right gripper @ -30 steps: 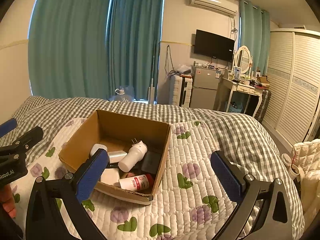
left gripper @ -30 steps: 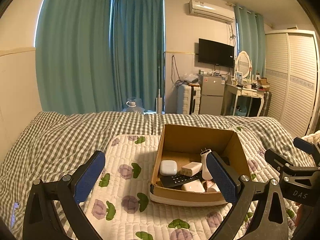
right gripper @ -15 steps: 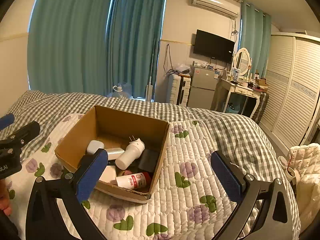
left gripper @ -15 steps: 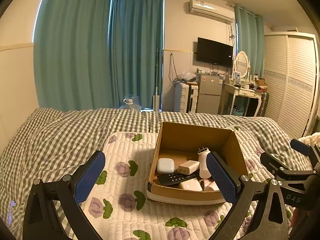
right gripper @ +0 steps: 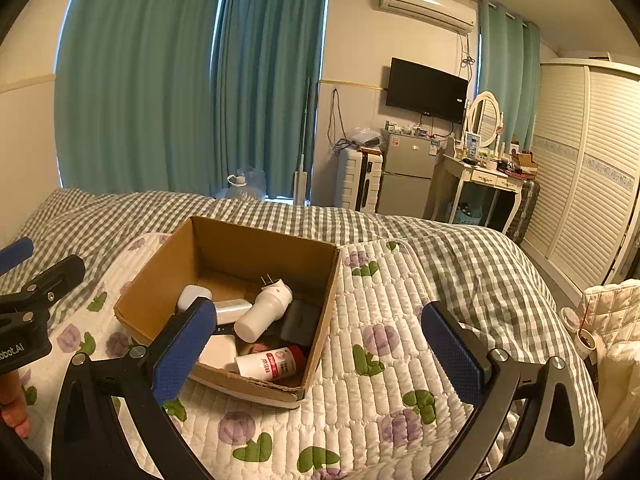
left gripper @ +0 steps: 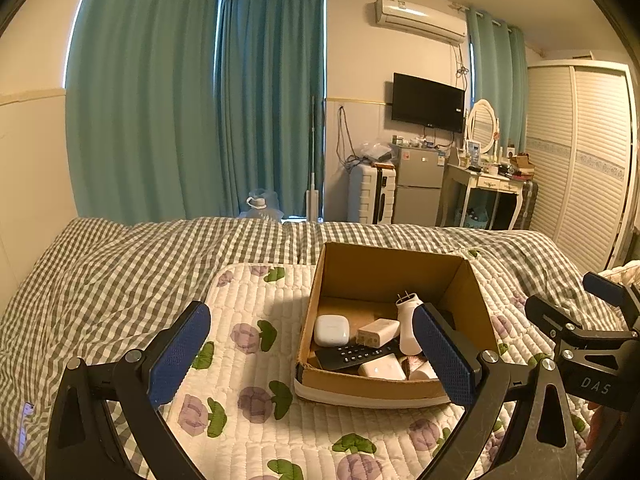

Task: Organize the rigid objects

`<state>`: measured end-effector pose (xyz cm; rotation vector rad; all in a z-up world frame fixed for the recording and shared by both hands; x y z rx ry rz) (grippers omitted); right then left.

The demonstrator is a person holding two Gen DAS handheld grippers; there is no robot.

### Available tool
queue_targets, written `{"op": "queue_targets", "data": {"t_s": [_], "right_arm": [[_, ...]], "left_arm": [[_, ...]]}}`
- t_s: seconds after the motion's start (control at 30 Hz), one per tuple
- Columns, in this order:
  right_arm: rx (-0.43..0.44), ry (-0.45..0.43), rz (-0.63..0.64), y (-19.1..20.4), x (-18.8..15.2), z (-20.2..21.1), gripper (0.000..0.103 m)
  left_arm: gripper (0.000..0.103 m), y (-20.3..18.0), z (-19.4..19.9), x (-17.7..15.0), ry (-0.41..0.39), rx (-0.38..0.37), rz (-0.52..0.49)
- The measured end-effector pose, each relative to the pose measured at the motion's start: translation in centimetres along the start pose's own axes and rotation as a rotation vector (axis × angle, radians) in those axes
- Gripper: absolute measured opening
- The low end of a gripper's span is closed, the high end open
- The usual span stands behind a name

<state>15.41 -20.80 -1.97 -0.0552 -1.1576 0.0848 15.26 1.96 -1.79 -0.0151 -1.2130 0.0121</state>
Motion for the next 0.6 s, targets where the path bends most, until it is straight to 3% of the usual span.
{"op": "queue_targets", "data": {"t_s": [0.6], "right_arm": [[-0.004, 0.009, 0.003, 0.04, -0.17, -0.18, 0.103]], "left_arm": [[0.103, -0.05, 0.18, 0.02, 0.000, -0.008, -0.005]]}}
Point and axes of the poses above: each gripper's, at about its wrist camera, not at the fingertips, and z roughly against the way its jaws point, y to its left, x to its top, the point moved 1 cm from there along -z, roughly the way its jaws point, and after that the axes turned 5 degrees about -y, right-handed, at the moved point
